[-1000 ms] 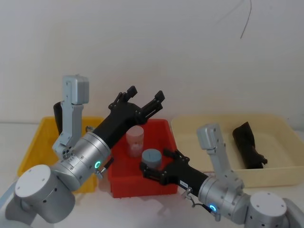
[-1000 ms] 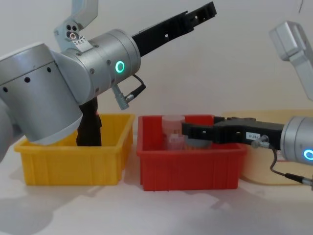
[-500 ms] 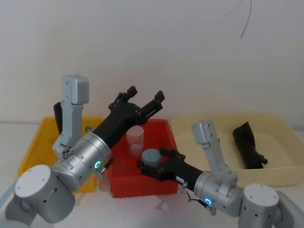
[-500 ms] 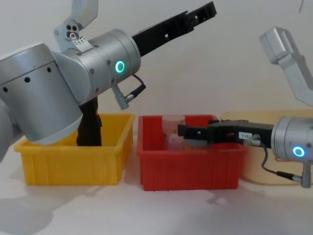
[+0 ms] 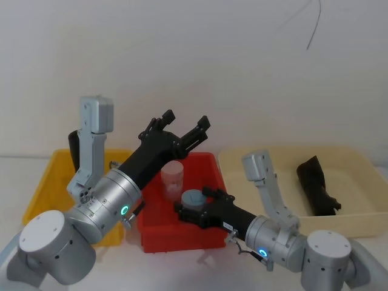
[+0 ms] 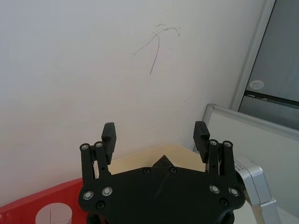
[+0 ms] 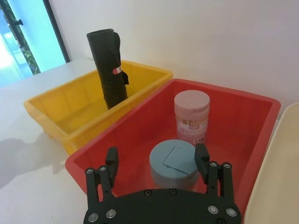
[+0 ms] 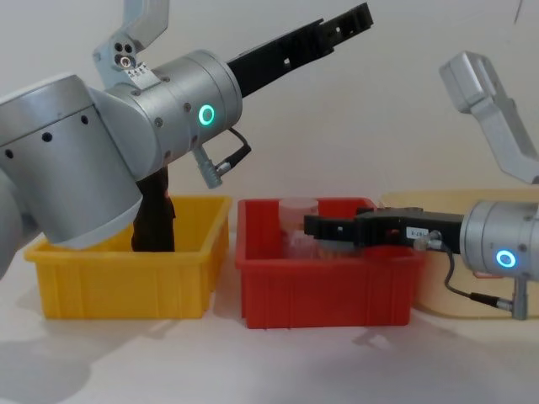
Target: Pick up the garbage bag with the one hand and transfer it to the other hand.
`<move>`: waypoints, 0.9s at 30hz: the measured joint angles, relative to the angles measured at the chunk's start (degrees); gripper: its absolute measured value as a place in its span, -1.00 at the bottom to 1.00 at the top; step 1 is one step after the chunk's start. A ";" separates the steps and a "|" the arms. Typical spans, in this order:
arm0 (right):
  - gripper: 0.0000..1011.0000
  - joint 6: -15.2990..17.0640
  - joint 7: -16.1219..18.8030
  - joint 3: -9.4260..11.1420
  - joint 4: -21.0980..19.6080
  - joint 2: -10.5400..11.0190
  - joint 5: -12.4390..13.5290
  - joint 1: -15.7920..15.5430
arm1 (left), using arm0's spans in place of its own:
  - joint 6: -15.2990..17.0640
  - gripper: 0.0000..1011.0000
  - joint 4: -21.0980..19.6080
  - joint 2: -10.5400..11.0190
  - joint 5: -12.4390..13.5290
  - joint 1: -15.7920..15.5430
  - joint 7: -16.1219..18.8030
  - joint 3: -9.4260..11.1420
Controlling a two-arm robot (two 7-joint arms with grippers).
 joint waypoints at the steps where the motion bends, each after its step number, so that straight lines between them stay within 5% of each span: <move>1: 0.98 -0.02 0.00 -0.06 0.10 -0.01 0.01 0.06 | 0.00 0.98 0.00 0.01 0.00 0.00 0.00 0.00; 27: 0.98 -0.53 -0.44 -1.39 1.32 0.44 0.57 1.09 | 0.00 0.98 0.00 0.00 0.00 0.00 0.00 0.00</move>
